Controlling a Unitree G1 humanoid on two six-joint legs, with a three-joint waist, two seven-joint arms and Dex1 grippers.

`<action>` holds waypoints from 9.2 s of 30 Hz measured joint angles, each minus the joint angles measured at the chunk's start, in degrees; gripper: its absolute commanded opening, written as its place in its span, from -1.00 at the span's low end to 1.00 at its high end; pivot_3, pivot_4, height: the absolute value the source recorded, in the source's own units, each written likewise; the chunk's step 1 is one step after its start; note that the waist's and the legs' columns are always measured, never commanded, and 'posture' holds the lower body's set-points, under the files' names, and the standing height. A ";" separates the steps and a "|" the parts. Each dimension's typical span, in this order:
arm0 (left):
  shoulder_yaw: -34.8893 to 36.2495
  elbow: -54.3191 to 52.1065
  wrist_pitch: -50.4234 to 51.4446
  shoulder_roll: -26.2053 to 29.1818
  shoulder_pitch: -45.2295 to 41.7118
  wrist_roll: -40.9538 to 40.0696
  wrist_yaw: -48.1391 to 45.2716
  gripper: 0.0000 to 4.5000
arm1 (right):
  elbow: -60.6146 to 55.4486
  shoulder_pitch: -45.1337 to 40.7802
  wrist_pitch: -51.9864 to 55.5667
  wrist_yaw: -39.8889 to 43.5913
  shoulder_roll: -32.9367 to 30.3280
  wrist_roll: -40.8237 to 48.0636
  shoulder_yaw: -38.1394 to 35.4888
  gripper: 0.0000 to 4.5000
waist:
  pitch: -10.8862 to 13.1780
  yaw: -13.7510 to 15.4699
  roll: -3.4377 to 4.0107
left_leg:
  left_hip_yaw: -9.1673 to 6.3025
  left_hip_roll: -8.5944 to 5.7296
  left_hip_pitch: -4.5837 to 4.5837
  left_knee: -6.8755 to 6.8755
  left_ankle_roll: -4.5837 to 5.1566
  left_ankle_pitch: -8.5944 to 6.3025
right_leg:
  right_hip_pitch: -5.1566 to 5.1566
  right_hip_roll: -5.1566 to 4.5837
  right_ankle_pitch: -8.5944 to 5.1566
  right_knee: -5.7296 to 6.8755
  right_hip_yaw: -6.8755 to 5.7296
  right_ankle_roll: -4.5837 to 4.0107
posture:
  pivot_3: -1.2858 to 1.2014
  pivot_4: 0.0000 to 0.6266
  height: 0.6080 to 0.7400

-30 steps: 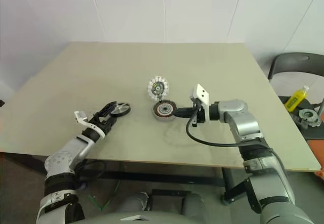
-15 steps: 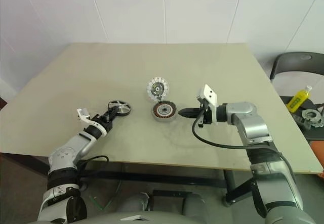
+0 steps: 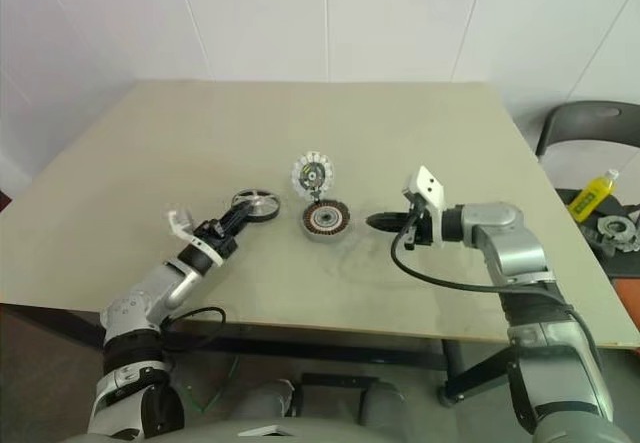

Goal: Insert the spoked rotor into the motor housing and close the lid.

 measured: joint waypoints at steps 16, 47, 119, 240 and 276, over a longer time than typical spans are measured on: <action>-4.16 -3.13 8.27 -0.86 -1.45 -5.20 4.92 -0.82 | -0.82 3.04 0.52 -1.38 -0.68 0.01 -0.78 -1.00 | 0.08 -0.04 -0.14 | 0.14 0.02 0.06 0.09 -0.02 -0.01 | 0.02 0.00 0.00 0.04 0.10 0.00 | 0.03 -1.00 1.00; -6.87 16.29 6.32 0.71 -14.98 9.86 -9.47 -0.82 | -5.64 7.30 1.25 -6.27 1.19 2.18 -0.78 -1.00 | 0.08 -0.27 -0.18 | 0.23 0.01 0.12 0.12 0.08 0.06 | 0.02 0.01 0.02 0.19 0.17 0.02 | 0.03 -1.00 1.00; -6.11 31.22 2.27 0.82 -22.67 26.17 -20.01 -0.82 | -13.28 14.29 3.75 -10.97 1.44 6.20 -2.34 -1.00 | 0.09 -0.31 -0.27 | 0.27 0.02 0.31 0.39 0.04 0.04 | 0.12 0.01 0.01 0.66 0.21 0.03 | 0.03 -1.00 1.00; -34.38 31.18 -60.32 1.52 -22.07 69.24 -37.57 -0.99 | -9.89 10.59 4.62 -11.37 3.55 4.41 -1.59 -1.00 | 0.18 0.11 -0.44 | 0.27 0.02 0.18 0.92 0.04 -0.01 | 0.28 0.03 0.04 0.75 0.19 0.13 | 0.03 -1.00 1.00; -30.71 16.91 -58.81 4.78 -13.44 61.89 -47.54 -0.99 | -6.88 -0.73 2.76 -10.07 10.00 1.31 5.87 -1.00 | -0.79 -0.46 -1.25 | 3.12 1.89 0.06 0.07 0.21 0.17 | 2.28 1.33 -6.35 4.80 1.42 -0.48 | 0.03 -1.00 1.00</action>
